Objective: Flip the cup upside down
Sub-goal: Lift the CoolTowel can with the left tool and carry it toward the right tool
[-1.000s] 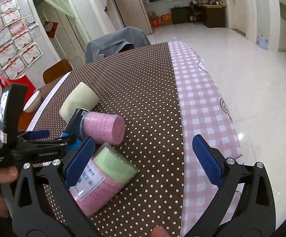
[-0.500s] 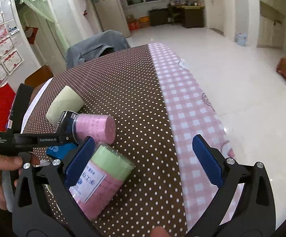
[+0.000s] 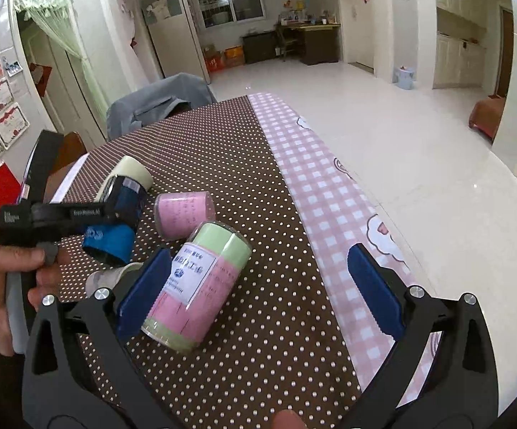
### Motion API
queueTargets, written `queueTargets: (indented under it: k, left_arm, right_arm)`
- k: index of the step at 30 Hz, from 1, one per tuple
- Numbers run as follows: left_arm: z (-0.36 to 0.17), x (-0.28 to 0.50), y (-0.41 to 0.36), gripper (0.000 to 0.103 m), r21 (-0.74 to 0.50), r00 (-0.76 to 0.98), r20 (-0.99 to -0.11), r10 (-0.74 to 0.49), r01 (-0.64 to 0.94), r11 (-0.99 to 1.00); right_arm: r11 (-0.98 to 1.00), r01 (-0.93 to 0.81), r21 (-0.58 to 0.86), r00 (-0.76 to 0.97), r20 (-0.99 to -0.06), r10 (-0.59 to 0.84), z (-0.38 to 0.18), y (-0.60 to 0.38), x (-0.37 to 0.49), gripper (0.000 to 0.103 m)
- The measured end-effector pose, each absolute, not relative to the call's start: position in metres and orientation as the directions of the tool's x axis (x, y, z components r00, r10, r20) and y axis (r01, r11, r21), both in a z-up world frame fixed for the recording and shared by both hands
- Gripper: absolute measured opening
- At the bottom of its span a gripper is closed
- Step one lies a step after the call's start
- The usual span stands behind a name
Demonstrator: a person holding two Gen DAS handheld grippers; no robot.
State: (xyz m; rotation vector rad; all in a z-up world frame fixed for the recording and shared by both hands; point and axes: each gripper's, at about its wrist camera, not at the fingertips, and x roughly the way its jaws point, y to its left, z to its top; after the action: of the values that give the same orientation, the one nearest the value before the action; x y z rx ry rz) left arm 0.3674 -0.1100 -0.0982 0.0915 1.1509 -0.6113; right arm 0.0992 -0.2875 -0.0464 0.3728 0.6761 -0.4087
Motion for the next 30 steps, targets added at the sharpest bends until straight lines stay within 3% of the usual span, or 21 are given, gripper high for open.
queueTargets:
  k: [10, 18, 24, 30]
  left_arm:
    - [-0.031, 0.302, -0.064, 0.065, -0.252, 0.444, -0.802, -0.401, 0.357, 0.899]
    - [-0.029, 0.225, -0.026, 0.065, -0.241, 0.523, -0.794, -0.311, 0.199, 0.95]
    - [-0.056, 0.191, -0.026, 0.065, -0.243, 0.499, -0.812, -0.301, 0.18, 0.953]
    - [-0.098, 0.181, -0.041, 0.065, -0.231, 0.43, -0.846, -0.317, 0.24, 0.943]
  right_arm:
    - [0.938, 0.243, 0.246, 0.785, -0.619, -0.041, -0.034, -0.297, 0.1, 0.097]
    - [0.957, 0.045, 0.286, 0.763, -0.628, 0.152, -0.043, -0.279, 0.116, 0.097]
    - [0.951, 0.063, 0.304, 0.779, -0.61, 0.143, -0.044, -0.275, 0.101, 0.097]
    - [0.92, 0.193, 0.342, 0.79, -0.61, 0.062, -0.055, -0.278, 0.076, 0.097]
